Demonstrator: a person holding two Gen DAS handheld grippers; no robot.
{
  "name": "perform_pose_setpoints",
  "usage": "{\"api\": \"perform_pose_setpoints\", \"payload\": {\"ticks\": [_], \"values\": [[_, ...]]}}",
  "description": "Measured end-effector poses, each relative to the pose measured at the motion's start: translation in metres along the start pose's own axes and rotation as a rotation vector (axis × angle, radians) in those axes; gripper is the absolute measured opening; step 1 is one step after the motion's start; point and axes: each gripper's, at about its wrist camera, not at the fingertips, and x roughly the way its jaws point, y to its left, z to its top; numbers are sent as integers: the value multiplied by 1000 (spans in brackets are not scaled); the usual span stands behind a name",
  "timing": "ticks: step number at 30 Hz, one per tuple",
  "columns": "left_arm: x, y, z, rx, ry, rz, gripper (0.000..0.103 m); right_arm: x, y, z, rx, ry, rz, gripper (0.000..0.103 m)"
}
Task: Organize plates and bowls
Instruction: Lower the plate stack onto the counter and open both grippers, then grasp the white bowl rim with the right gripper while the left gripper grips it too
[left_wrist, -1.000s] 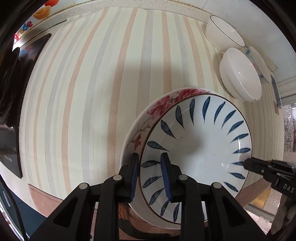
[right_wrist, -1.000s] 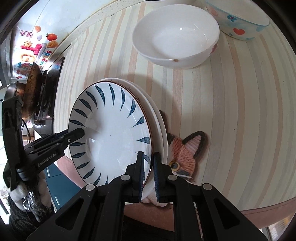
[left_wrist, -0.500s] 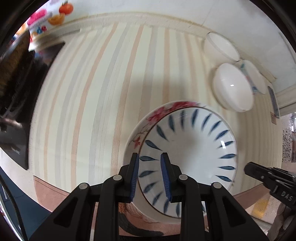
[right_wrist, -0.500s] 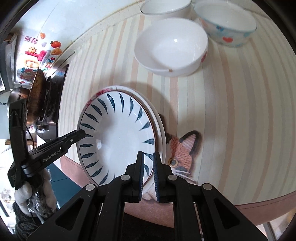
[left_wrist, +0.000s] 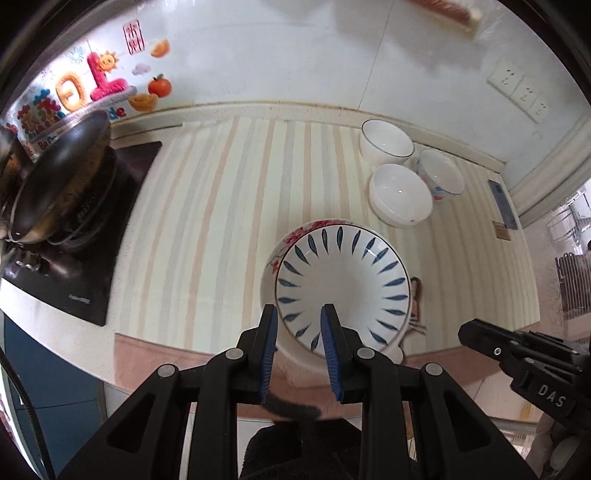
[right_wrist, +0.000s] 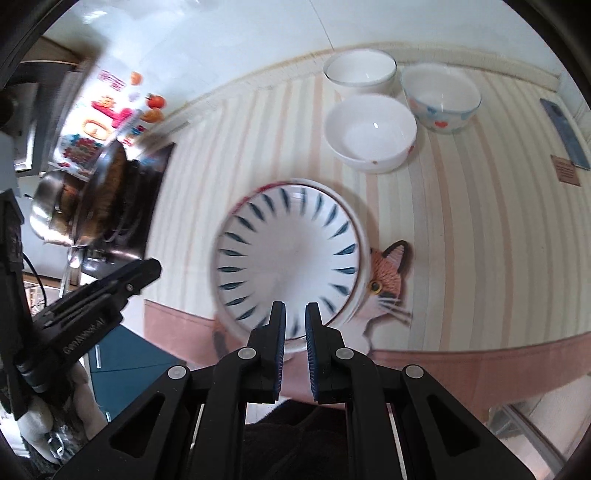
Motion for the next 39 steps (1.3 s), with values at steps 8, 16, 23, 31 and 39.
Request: {"api": "perform_pose_setpoints", "payload": {"ticks": [8, 16, 23, 31, 39], "values": [[-52, 3, -21, 29, -62, -26, 22, -55, 42, -37, -36, -72, 19, 13], [-58, -5, -34, 67, -67, -46, 22, -75, 51, -73, 2, -101, 33, 13], [-33, -19, -7, 9, -61, -53, 26, -74, 19, -58, 63, -101, 35, 40], [40, -55, 66, -64, -10, -17, 26, -40, -68, 24, 152, -91, 38, 45], [160, -85, 144, -153, 156, -48, 26, 32, -150, 136, 193, -8, 51, 45]]}}
